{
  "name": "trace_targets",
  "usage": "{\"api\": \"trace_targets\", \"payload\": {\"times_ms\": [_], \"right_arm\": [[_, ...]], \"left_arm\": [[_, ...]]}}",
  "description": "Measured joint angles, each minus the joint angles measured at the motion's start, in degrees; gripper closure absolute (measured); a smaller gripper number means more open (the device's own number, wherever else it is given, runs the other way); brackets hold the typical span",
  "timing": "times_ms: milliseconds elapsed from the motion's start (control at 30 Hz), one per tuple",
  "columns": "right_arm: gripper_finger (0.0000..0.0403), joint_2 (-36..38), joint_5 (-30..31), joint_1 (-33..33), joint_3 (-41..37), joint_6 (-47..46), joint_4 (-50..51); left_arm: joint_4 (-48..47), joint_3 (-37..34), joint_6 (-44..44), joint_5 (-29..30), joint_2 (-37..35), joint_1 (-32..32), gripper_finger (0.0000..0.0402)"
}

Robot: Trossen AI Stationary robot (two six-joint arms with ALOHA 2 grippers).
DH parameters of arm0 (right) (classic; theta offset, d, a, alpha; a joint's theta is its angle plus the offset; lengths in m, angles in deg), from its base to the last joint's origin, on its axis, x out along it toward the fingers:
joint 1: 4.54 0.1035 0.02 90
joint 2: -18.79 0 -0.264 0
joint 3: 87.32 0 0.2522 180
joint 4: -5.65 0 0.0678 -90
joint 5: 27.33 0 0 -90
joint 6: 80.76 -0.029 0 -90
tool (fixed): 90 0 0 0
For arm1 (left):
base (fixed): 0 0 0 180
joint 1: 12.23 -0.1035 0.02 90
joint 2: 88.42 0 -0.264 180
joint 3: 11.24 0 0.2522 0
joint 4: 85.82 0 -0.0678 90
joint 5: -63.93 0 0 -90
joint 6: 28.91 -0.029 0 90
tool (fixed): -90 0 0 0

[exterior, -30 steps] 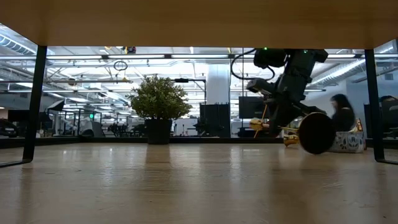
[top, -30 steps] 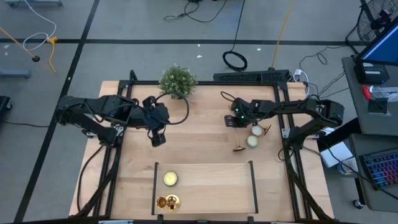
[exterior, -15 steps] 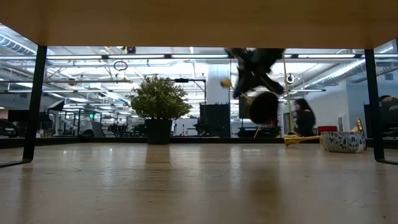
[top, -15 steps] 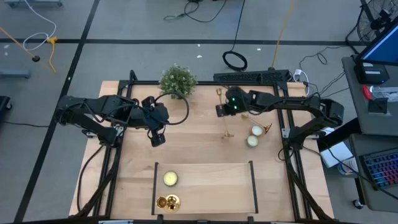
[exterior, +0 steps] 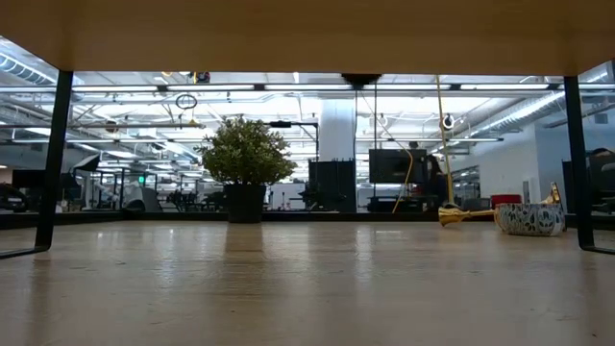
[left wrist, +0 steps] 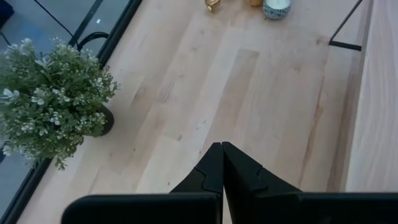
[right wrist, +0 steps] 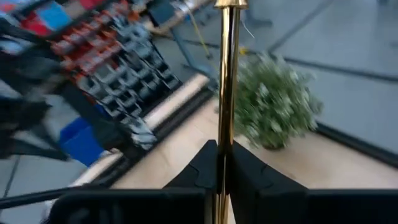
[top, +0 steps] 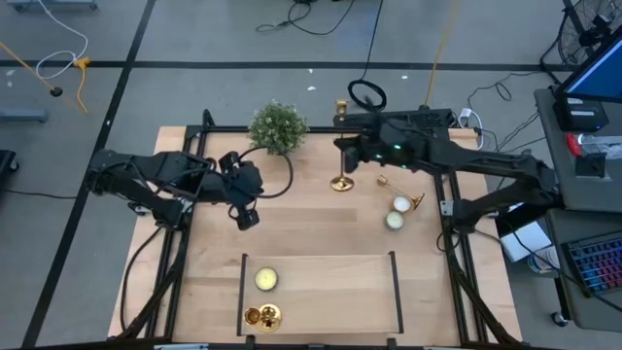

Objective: Pick & Place candle stick holders
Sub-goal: Put the left gold candle holder on the shelf

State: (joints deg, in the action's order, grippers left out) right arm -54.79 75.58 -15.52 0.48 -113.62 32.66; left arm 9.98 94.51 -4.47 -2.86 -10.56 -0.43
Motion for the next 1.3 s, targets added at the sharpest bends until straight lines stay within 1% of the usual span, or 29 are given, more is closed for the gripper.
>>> {"api": "trace_targets", "payload": {"times_ms": [100, 200, 300, 400, 533, 733, 800, 867, 1000, 1100, 1167, 1300], "right_arm": [[0.0391, 3.2, 1.4, 3.7, 0.0, 2.9, -0.2], [0.0392, 5.6, 4.1, 9.1, 0.0, 4.1, -1.0], [0.0392, 7.3, 9.1, 16.2, 0.0, 6.1, -1.9], [0.0392, 7.6, 16.0, 23.8, 0.0, 7.0, -1.9], [0.0392, 6.6, 28.0, 34.6, 0.0, 4.5, -1.9], [0.0392, 1.7, 47.2, 48.6, 0.0, 1.2, -3.7], [0.0392, -0.3, 51.1, 51.7, 0.0, 1.4, -6.6], [0.0392, -2.3, 52.3, 53.9, 0.0, 3.9, -11.4], [0.0392, -6.7, 53.0, 57.6, 0.0, 14.4, -24.2], [0.0392, -9.2, 53.1, 60.1, 0.0, 19.7, -32.0], [0.0392, -10.3, 53.1, 61.8, 0.0, 21.4, -33.9], [0.0392, -11.6, 53.1, 65.1, -0.1, 21.6, -32.6]], "left_arm": [[-0.1, 0.0, 0.7, 0.9, -0.4, 0.8, 0.0399], [-0.1, 0.0, 0.8, 1.0, -1.0, 1.2, 0.0399], [-0.2, 0.0, 0.5, 1.0, -2.2, 1.5, 0.0399], [-0.1, 0.0, 0.3, 1.3, -4.1, 1.5, 0.0399], [0.0, 0.0, 0.4, 1.3, -7.2, 1.5, 0.0399], [0.1, 0.0, 0.5, 3.3, -12.4, 3.9, 0.0399], [0.1, 0.0, 0.7, 4.1, -13.8, 4.6, 0.0399], [0.1, 0.0, 1.7, 4.8, -15.0, 5.2, 0.0399], [0.2, 0.0, 3.5, 5.1, -16.5, 6.5, 0.0399], [0.2, 0.0, 4.2, 5.1, -16.5, 7.8, 0.0399], [0.3, 0.0, 4.6, 5.3, -16.3, 8.5, 0.0399], [0.3, 0.0, 4.9, 5.4, -15.2, 9.4, 0.0399]]}}
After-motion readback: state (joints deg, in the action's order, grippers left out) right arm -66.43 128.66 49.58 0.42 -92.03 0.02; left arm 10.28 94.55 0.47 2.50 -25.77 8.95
